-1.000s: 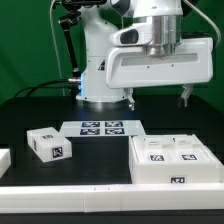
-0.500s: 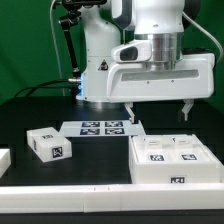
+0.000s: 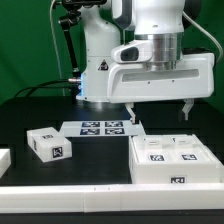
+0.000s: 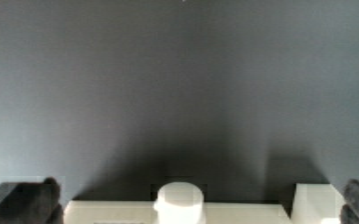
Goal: Assemble cabinet
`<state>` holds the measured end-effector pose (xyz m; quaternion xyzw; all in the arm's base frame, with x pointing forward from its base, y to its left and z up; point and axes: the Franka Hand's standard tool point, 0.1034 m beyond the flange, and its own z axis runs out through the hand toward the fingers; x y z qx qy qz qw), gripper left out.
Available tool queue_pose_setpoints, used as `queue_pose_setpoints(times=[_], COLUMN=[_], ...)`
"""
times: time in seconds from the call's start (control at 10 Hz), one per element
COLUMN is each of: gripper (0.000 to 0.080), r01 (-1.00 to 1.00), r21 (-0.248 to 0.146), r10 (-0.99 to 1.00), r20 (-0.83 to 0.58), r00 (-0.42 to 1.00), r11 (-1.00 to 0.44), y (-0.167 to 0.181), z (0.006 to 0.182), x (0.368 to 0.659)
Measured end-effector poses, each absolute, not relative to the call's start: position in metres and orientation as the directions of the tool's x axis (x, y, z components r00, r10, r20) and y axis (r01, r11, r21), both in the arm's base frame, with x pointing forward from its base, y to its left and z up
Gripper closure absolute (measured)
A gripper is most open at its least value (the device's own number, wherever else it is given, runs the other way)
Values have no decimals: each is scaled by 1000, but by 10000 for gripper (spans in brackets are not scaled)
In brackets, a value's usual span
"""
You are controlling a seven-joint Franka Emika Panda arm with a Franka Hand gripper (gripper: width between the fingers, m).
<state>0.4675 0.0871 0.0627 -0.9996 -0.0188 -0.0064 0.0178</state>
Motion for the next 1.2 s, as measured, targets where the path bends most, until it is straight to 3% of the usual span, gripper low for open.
queue_pose_setpoints(times=[0.3, 0.6, 1.2], gripper=[3, 3, 3], r01=[-17, -42, -12], r21=[-45, -57, -59], r10=[-17, -42, -12], r20=[-5, -8, -5], r00=[1000, 999, 1000], r11=[-999, -997, -998], y=[83, 87, 89], z=[45, 38, 37], x=[480, 489, 489])
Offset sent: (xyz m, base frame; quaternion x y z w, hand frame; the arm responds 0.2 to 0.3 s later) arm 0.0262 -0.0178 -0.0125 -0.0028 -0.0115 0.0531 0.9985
